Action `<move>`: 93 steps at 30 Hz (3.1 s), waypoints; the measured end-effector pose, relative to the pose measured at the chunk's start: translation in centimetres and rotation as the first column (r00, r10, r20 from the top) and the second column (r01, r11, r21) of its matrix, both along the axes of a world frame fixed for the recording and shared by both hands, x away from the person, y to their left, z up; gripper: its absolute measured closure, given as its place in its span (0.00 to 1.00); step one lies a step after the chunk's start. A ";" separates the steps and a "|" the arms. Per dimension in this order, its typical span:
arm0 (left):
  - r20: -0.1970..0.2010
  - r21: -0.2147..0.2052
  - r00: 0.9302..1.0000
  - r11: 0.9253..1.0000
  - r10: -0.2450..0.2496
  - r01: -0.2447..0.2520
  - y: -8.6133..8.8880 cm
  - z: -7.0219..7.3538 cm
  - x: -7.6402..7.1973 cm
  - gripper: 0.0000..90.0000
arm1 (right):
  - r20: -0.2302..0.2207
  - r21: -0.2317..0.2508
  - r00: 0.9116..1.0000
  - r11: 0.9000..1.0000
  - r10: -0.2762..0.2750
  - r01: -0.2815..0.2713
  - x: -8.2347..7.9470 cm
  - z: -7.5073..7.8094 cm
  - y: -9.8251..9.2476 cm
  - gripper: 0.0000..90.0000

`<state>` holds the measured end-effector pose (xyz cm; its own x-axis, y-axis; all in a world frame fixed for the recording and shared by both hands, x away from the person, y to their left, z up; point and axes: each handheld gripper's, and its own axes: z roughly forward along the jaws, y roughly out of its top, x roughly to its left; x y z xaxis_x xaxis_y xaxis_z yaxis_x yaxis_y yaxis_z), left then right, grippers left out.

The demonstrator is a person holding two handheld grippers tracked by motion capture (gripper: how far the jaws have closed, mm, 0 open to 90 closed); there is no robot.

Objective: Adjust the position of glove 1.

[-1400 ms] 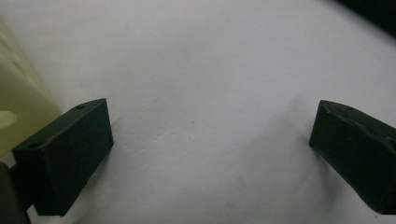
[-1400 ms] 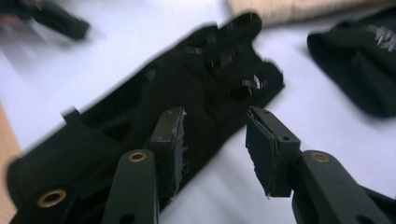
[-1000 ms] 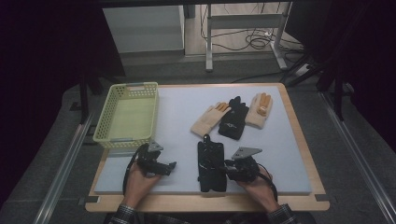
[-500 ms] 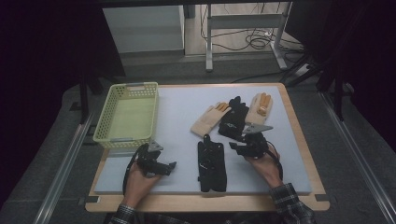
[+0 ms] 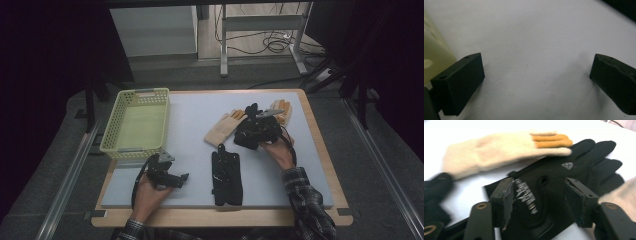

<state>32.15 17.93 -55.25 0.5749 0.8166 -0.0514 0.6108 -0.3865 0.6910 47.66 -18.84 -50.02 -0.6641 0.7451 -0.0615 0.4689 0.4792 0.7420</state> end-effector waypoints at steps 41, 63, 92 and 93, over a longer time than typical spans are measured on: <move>-0.002 0.006 1.000 1.000 -0.003 0.003 0.0 0.0 0.0 0.00 | 0.027 0.051 1.000 0.999 -0.002 0.000 -2.9 2.4 0.0 0.88; -0.001 0.001 1.000 1.000 0.000 0.000 0.0 0.0 0.0 0.00 | -0.025 0.118 0.979 0.973 0.201 -0.197 -14.7 4.3 4.7 0.87; 0.000 0.002 1.000 1.000 0.001 -0.001 0.0 0.0 0.0 0.00 | -0.015 0.060 0.989 0.988 0.145 -0.143 -16.1 0.9 1.9 0.55; -0.001 0.001 1.000 1.000 0.001 -0.001 0.0 0.0 0.0 0.00 | -0.019 0.058 0.990 0.989 0.141 -0.140 -16.2 0.6 1.5 0.56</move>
<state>32.13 17.92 -55.23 0.5740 0.8173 -0.0507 0.6118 -0.3869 0.6899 31.46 -17.39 -49.42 -0.7631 0.6462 -0.0056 0.4173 0.4994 0.7592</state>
